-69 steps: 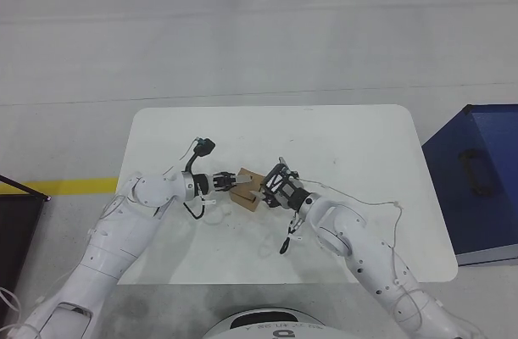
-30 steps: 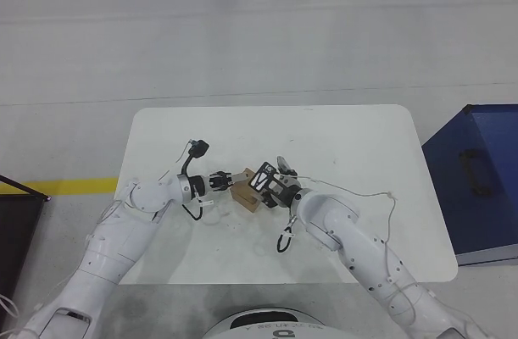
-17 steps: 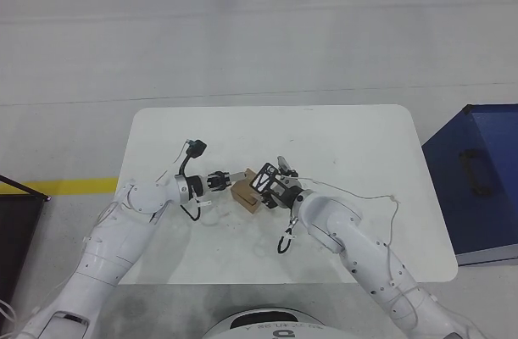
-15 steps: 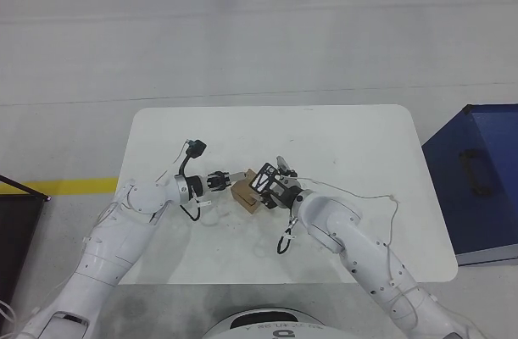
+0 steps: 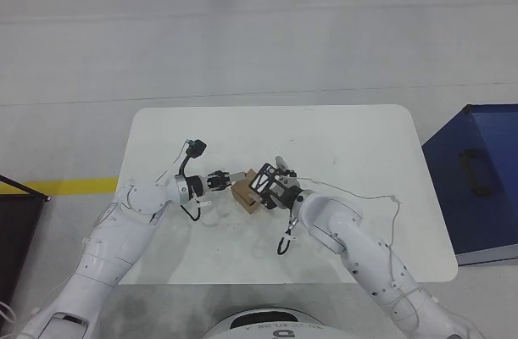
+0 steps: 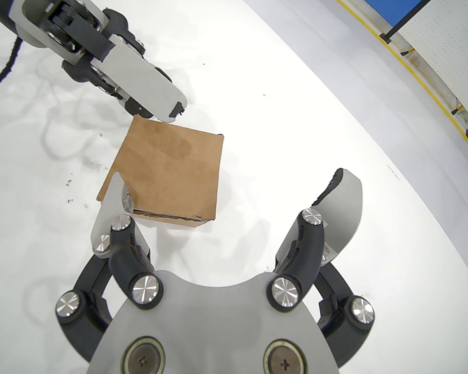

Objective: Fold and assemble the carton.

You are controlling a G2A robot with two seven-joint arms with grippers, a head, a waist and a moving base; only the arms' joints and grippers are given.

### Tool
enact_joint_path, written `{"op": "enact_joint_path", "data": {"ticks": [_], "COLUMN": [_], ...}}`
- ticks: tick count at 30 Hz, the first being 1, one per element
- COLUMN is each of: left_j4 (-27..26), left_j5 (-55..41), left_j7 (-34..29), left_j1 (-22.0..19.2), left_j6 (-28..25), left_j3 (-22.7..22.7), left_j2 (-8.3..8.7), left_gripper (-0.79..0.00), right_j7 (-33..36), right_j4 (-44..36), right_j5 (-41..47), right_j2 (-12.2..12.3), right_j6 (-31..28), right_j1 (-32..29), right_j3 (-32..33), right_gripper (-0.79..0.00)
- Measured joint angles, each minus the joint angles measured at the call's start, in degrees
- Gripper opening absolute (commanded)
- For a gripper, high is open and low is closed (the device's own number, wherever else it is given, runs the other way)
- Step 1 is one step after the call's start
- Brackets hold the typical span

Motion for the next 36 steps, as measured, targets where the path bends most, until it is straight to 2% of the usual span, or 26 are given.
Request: {"op": "enact_joint_path", "data": {"ticks": [16, 29, 36], "left_j4": [-0.27, 0.68, 0.80], "left_j5": [0.72, 0.73, 0.45], "left_j7": [1.74, 2.03, 1.92], "left_j1": [0.55, 0.43, 0.60], "left_j6": [-0.12, -0.51, -0.80], "left_j3": [-0.21, -0.33, -0.61], "left_j2": [0.03, 0.01, 0.07], "left_gripper": [0.000, 0.000, 0.000], "right_j7": [8.45, 7.45, 4.02], "right_j4": [2.63, 3.38, 0.89], "right_j5": [2.29, 3.18, 6.04], "right_j2": [-1.51, -2.17, -1.73], "right_j6": [2.25, 3.92, 4.52], "right_j1": [4.33, 5.60, 3.49], "right_j3": [-2.93, -2.90, 0.99], "right_gripper": [0.000, 0.000, 0.000]}}
